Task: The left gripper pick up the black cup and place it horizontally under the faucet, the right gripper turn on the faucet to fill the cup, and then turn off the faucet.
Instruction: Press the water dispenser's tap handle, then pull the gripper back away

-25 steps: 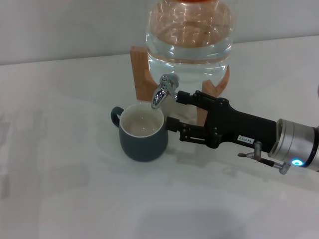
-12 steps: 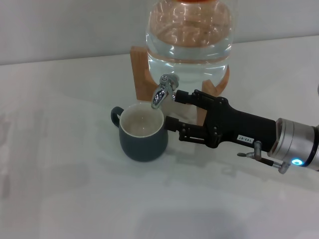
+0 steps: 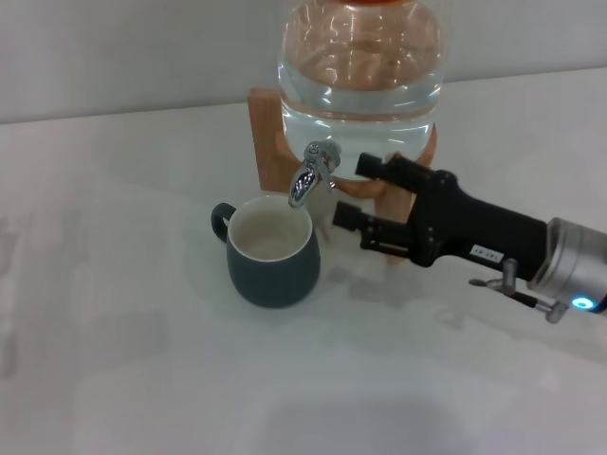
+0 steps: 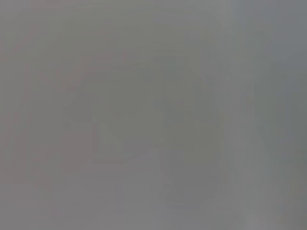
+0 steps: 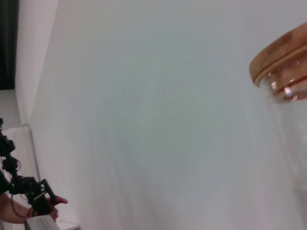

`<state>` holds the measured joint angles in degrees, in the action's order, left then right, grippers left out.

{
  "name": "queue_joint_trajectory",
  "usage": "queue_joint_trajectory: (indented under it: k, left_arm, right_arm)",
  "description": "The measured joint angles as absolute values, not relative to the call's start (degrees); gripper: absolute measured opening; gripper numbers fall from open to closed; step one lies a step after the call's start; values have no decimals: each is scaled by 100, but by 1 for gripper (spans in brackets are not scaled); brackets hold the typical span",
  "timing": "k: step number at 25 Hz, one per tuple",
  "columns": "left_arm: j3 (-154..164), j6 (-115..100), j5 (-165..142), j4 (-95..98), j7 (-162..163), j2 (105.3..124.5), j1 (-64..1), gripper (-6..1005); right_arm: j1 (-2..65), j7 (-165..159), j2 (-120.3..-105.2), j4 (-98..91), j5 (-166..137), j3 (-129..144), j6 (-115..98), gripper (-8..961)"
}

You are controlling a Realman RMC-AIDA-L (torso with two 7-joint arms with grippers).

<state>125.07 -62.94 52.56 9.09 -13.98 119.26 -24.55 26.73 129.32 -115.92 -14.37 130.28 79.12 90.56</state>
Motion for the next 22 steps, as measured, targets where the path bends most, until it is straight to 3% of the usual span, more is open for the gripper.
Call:
queue_joint_trajectory:
  k: [22]
  left_arm:
    - [12506,-6272,5256,861,-1406,11927,-2452,885]
  right_arm:
    - [2331,12877,-11565,-1782,13140,7894,9620,839]
